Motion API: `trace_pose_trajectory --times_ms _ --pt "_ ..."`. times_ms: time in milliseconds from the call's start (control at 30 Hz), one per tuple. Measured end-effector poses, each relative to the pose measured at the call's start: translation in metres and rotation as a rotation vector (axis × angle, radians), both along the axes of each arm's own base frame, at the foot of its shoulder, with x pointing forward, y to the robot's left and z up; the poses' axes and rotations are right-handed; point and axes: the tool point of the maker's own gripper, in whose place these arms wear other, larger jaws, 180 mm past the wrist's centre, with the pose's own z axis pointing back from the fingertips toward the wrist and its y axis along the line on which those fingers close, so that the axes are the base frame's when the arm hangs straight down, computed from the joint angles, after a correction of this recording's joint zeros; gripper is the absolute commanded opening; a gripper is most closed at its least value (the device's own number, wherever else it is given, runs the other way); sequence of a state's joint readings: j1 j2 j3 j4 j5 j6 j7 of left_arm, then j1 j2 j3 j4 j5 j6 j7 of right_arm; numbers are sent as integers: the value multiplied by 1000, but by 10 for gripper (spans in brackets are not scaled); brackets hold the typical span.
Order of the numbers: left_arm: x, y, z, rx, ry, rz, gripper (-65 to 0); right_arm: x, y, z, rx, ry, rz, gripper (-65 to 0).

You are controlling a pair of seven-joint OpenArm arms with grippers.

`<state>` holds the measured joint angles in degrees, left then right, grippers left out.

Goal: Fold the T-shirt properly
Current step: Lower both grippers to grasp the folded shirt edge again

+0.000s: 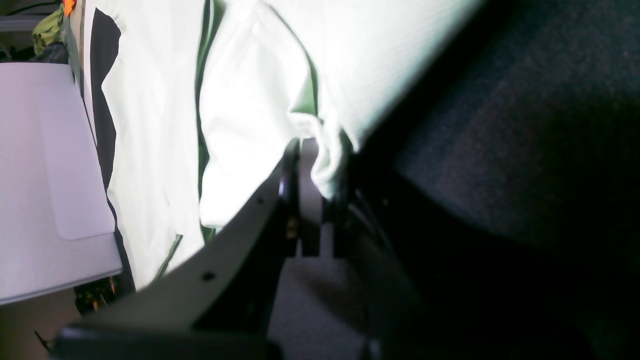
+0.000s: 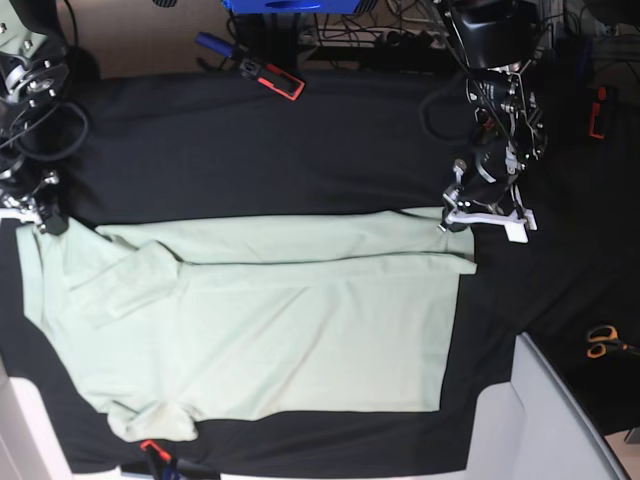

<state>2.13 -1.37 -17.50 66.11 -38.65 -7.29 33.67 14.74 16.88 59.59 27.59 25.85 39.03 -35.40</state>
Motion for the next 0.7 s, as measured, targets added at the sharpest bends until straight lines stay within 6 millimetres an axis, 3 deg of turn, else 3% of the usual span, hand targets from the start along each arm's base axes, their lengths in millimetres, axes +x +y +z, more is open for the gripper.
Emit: trace_pose_trajectory --times_ms 267,400,533,700 --pt "-23 13 1 28 44 -42 -650 -3 -18 6 -32 7 1 -649" --pt "-28 14 5 35 84 -82 -650 -14 -18 3 -47 37 31 -649" --pt "-36 14 7 43 113 -108 -650 -21 -30 14 -116 46 63 -649" --pt "-40 16 12 61 115 -123 -650 -31 -28 14 -136 72 95 -649"
